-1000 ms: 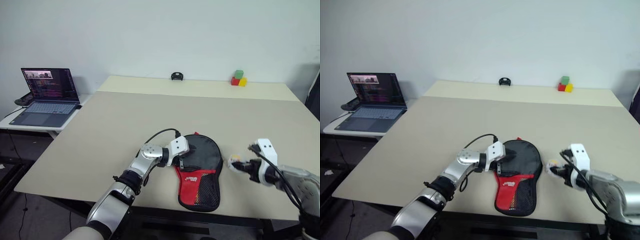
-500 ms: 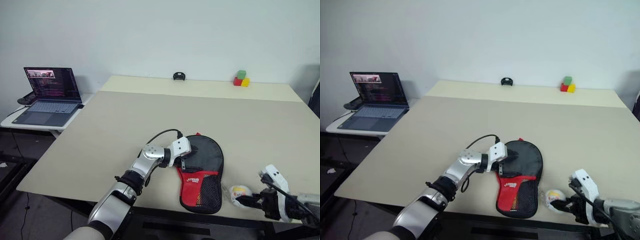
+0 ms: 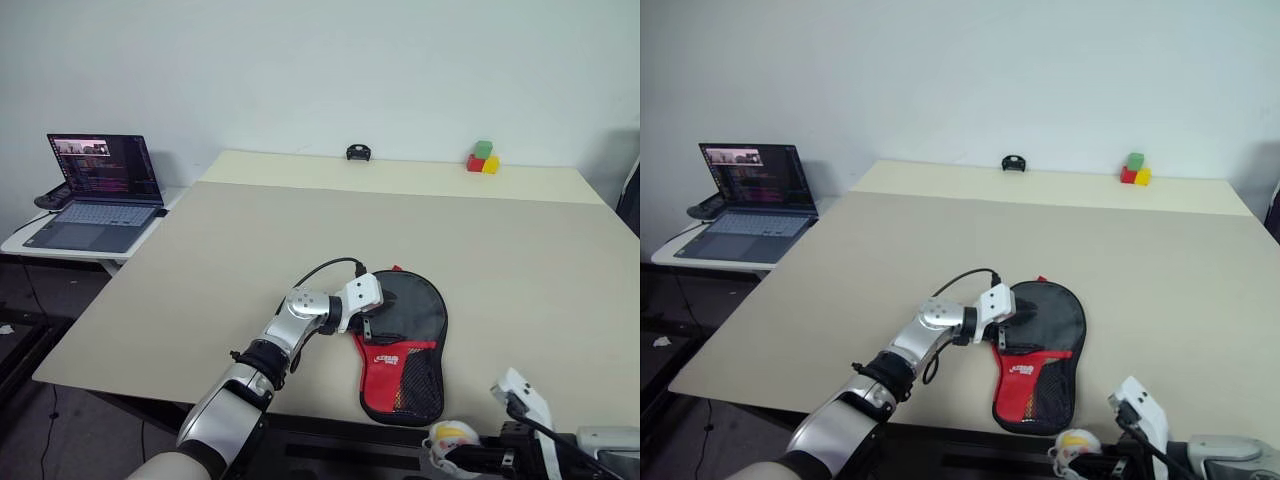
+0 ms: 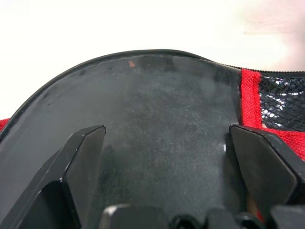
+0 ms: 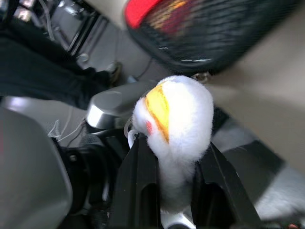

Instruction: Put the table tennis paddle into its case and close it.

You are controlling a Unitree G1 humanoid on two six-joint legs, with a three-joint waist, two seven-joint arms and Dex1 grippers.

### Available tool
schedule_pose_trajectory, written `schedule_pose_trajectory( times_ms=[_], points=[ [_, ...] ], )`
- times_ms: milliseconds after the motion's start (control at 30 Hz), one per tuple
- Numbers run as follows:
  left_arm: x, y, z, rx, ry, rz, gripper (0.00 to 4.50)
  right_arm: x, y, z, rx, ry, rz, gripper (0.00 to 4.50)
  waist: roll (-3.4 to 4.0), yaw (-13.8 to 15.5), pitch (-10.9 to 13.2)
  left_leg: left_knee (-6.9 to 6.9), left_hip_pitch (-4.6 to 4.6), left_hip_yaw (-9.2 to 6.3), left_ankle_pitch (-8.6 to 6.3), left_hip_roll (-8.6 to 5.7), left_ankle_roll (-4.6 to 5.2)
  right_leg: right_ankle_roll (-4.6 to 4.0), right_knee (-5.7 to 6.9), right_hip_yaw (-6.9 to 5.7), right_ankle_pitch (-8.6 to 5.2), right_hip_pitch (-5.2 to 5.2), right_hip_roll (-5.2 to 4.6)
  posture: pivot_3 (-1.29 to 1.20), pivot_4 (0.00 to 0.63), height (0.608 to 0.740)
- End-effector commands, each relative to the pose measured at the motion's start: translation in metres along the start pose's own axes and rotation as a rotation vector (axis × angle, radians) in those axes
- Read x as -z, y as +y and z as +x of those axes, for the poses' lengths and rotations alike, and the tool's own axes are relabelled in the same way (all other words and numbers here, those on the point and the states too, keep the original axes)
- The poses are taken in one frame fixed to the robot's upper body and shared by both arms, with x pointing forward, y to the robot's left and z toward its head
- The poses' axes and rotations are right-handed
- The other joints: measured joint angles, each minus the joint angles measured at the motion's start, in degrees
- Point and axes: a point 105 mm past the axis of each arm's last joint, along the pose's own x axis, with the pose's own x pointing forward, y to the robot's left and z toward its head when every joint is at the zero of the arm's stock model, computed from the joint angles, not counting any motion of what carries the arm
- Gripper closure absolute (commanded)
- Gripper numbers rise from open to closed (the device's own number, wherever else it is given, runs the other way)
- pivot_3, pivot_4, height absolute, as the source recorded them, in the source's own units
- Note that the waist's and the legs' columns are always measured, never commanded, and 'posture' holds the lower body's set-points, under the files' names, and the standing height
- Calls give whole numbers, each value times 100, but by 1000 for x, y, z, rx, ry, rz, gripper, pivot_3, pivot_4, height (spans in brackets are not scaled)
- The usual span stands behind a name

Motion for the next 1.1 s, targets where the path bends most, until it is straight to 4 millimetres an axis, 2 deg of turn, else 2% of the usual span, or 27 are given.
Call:
schedule_pose_trajectory(
  times_ms=[33,167,333,567,800,900,1100],
  points=[
    [62,-26,-4,46,232,-100,0,-3,16,4,-71,-8,-41,4143,-3,1,-1,0,-3,-1,0,0,0,0,-2,-1,0,-1,0,0,150,740],
    [60,-26,-2,49,228,-97,0,-3,19,12,-99,-9,-42,4143,-5,1,-1,0,-11,-1,0,0,0,1,-4,-1,0,-5,0,0,150,740],
    [59,-26,-2,51,227,-93,0,-6,14,19,-74,-20,-56,4143,-5,3,-1,0,-15,-4,-1,0,-1,0,-7,-2,0,-10,-1,0,150,740],
    [58,-26,-1,50,225,-89,0,-11,17,14,-85,-46,-85,1850,-6,4,-1,0,-25,-4,-1,0,-1,2,-10,-3,1,-12,-2,0,150,740],
    [56,-27,1,54,220,-84,0,-20,28,9,-119,-96,-138,1850,-6,8,0,0,-33,-6,-1,0,-1,2,-15,-5,1,-12,-3,0,150,740],
    [55,-27,3,57,217,-83,0,-29,34,2,-151,-138,-161,1850,-7,10,0,0,-34,-7,-1,-1,-2,3,-18,-6,2,-12,-4,0,150,740],
    [54,-29,6,63,212,-81,0,-33,36,-7,-146,-112,-229,1850,-3,34,-1,0,-42,-14,-1,-1,1,27,-57,-16,16,-12,-4,0,150,740]
  ],
)
